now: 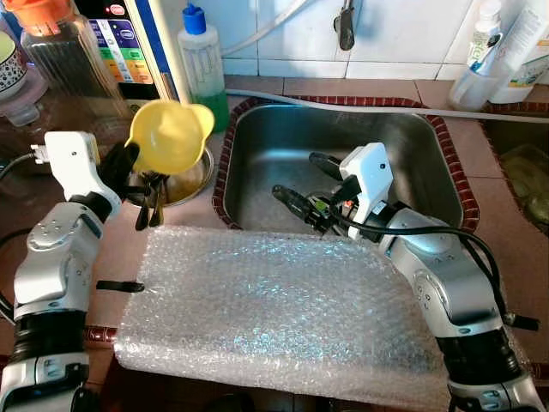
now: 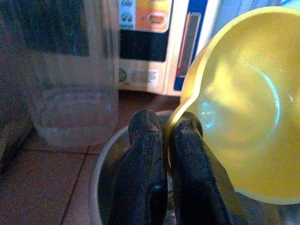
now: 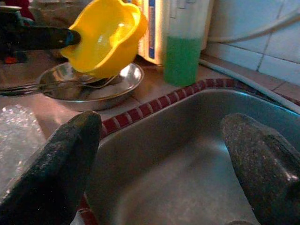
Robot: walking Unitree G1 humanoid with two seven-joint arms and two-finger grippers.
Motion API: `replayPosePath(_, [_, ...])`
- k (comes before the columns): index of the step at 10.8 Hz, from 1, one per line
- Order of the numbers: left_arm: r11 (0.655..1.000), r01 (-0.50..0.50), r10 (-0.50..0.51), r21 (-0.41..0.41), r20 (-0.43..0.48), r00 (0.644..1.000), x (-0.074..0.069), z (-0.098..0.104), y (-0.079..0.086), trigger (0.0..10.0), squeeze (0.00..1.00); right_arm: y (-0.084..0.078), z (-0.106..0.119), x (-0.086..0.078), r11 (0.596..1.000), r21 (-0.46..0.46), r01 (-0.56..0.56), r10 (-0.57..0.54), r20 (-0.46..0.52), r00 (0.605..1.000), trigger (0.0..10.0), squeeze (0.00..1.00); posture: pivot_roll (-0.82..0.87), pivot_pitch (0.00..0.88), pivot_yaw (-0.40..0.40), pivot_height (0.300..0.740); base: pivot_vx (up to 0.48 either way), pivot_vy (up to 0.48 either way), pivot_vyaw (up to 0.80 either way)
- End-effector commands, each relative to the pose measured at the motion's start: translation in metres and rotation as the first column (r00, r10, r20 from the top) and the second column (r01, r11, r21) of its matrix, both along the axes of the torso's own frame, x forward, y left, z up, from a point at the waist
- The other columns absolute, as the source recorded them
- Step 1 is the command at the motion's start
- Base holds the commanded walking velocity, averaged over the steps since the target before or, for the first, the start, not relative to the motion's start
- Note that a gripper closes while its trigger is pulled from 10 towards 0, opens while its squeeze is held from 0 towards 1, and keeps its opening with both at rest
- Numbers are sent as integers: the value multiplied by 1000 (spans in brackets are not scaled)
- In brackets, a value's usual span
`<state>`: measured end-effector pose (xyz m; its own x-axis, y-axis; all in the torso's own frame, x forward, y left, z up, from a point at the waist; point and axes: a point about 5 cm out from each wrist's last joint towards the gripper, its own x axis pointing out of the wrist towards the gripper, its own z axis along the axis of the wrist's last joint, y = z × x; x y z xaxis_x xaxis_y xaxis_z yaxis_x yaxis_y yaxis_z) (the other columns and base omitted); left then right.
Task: Kitchen organization
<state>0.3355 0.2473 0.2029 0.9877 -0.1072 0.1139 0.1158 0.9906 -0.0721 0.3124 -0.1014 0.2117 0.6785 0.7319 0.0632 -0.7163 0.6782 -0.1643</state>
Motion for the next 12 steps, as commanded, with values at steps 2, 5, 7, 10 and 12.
replayPosePath(2, [1000,10,-10,-1,55,998,-8,9,4,0,0,-4,4,5,999,20,26,-26,16,1000,10000,0,-146,187,51,740,0,0,0])
replayPosePath(5, [993,71,-88,94,189,978,-14,35,-31,0,0,-9,15,21,989,70,128,-130,31,991,10000,0,-142,189,48,740,0,0,0])
replayPosePath(7, [983,99,-129,155,197,972,-14,31,-57,0,0,10,22,18,993,95,72,-75,38,996,10000,0,-137,189,51,740,0,0,0])
replayPosePath(10, [977,160,-182,140,169,969,-11,21,-89,0,0,28,25,12,994,102,40,-45,47,998,10000,0,-136,191,59,740,0,0,0])
replayPosePath(12, [971,199,-219,131,166,961,-11,19,-106,0,0,34,28,16,991,114,64,-72,65,995,10000,0,-136,191,59,740,0,0,0])
